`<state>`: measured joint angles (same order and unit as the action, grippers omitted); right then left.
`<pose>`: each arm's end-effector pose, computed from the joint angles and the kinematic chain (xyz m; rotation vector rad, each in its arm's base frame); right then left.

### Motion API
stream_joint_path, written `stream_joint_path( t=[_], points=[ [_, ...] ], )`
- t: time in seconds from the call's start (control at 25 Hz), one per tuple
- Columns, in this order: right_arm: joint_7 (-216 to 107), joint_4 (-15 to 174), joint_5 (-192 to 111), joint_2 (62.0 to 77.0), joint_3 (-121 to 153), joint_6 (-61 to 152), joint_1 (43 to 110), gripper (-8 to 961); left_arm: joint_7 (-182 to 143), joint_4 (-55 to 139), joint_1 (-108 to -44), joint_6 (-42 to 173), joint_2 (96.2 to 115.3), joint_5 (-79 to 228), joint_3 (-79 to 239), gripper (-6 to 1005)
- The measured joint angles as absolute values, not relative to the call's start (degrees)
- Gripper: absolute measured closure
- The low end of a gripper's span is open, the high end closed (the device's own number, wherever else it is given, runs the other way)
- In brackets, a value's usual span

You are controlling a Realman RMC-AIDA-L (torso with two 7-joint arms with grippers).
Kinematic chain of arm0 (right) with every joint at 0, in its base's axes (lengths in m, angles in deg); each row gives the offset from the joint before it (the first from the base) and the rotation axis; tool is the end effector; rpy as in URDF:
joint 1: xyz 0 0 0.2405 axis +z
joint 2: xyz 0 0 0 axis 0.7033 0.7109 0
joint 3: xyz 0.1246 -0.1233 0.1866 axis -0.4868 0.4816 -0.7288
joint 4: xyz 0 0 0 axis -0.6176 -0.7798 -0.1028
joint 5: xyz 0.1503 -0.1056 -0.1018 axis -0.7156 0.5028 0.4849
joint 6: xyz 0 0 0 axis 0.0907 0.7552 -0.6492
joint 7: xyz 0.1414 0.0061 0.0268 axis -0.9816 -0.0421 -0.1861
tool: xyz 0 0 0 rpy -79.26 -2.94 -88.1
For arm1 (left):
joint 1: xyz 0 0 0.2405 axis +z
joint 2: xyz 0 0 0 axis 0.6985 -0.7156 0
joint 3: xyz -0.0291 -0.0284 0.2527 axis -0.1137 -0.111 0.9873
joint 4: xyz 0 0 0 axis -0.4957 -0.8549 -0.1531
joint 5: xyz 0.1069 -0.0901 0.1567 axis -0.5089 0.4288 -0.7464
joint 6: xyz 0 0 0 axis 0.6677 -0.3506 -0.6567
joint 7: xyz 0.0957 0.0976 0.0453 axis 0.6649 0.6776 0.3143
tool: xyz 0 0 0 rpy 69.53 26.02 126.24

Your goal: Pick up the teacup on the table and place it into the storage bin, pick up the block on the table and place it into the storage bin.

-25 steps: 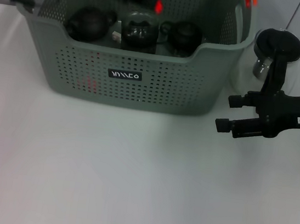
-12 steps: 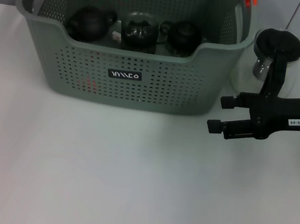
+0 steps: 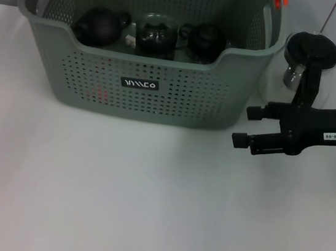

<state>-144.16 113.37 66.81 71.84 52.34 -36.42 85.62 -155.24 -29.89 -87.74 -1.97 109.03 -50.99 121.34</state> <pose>0.2207 0.3695 0.0086 -2.9058 0.6797 0.4930 -0.1484 0.4369 0.1037 -2.2926 -0.8878 -0.3367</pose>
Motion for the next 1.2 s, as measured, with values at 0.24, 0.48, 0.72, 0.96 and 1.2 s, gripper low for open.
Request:
stream_joint_path(
  t=[0.24, 0.48, 0.72, 0.96, 1.2],
  points=[
    [-142.1, 113.4, 62.6, 71.6, 52.2, -38.0, 84.6, 34, -141.1, -42.2, -75.0, -11.2, 114.06, -26.4, 121.3, 252],
    [-139.9, 113.4, 59.5, 71.6, 52.0, -41.8, 83.7, 35, -129.2, -34.2, -68.2, -23.5, 115.29, -13.0, 119.0, 81],
    [-137.1, 113.4, 59.3, 71.22, 51.5, -44.8, 83.0, 36, -113.6, -16.7, -66.3, -33.8, 115.18, -10.0, 111.1, 53],
    [-130.1, 113.4, 59.5, 70.9, 51.4, -45.0, 80.9, 37, -96.9, -4.5, -65.2, -34.6, 115.44, -13.2, 111.2, 52],
    [-127.6, 111.8, 60.2, 71.38, 52.1, -40.6, 79.5, 36, -89.7, 3.4, -68.1, -27.2, 115.18, -18.9, 115.1, 52]
  ],
)
